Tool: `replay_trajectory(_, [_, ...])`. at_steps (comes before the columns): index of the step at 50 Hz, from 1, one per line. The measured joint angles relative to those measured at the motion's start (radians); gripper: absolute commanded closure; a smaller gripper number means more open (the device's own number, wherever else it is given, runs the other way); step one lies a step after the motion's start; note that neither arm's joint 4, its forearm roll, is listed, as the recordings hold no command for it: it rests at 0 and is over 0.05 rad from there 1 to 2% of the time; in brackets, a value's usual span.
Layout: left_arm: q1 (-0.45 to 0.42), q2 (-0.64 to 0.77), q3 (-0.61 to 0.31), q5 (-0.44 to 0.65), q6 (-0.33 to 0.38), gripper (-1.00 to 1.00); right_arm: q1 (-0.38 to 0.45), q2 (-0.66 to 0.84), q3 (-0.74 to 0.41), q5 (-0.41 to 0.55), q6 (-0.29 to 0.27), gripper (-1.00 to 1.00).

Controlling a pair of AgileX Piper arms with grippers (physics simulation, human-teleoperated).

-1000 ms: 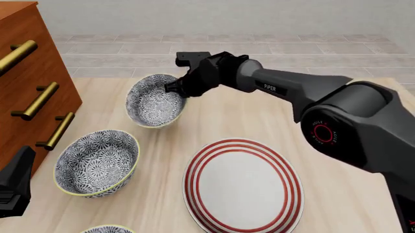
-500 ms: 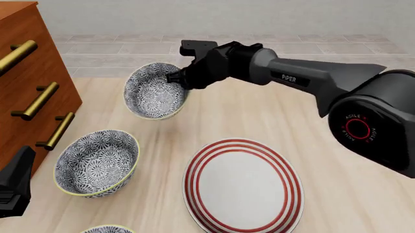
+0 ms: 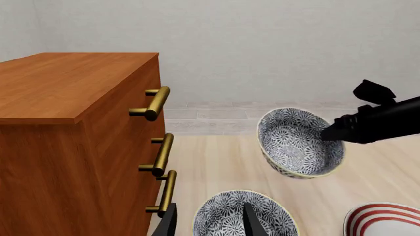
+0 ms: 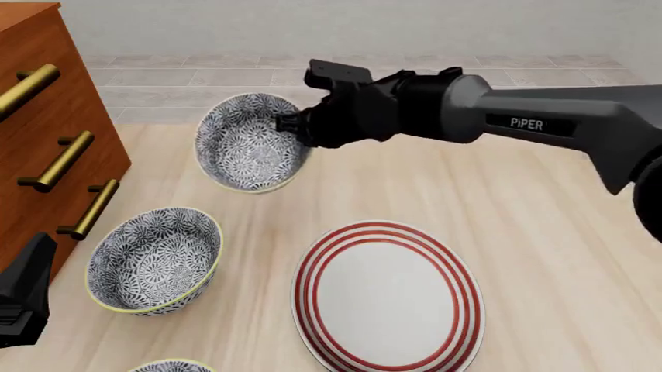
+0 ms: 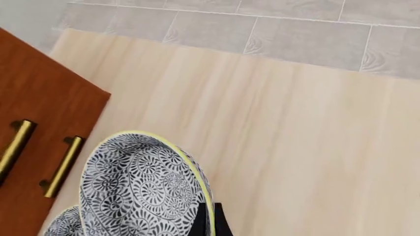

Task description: Pick up the bowl and put it in the front on the plate.

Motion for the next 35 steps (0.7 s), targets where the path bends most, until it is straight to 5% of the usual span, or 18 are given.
replay_trajectory(35, [0.000, 0.000, 0.000, 0.000, 0.000, -1.00, -0.045, -0.356, 0.459, -0.119, 0.100, 1.00])
